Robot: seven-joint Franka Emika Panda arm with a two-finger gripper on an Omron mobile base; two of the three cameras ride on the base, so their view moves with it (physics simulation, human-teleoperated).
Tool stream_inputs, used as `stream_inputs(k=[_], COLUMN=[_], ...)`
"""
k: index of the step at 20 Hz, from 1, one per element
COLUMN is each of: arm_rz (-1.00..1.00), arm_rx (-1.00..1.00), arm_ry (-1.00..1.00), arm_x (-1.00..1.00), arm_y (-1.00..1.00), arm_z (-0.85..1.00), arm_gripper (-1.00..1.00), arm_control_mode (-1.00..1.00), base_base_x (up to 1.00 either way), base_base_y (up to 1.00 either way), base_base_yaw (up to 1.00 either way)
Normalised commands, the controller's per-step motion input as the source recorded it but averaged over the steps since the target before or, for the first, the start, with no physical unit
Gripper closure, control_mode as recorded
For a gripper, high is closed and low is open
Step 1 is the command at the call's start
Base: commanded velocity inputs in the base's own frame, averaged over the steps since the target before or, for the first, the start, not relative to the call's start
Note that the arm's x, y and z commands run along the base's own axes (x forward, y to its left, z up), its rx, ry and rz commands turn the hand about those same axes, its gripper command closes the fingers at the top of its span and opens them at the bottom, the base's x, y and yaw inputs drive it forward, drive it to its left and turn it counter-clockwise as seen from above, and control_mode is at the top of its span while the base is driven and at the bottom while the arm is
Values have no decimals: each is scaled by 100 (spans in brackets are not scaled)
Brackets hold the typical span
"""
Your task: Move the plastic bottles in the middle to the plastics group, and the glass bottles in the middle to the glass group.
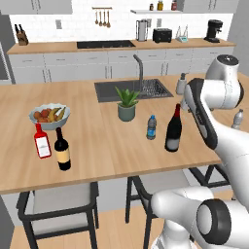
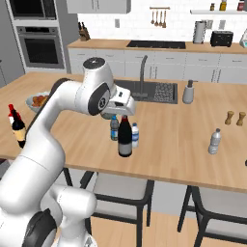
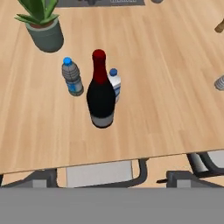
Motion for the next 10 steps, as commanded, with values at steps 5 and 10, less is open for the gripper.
stream_inputs(k=[5,10], arm_rz=[-1,0], arm_rx=[3,0], arm_ry=[-2,-7], arm_x=[4,24], arm_y=[37,20], arm_z=[-2,-27], arm_gripper=[-100,-100], arm_control_mode=[-100,-100], base_base_x=[0,0], base_base_y=[0,0], base_base_yaw=[0,0])
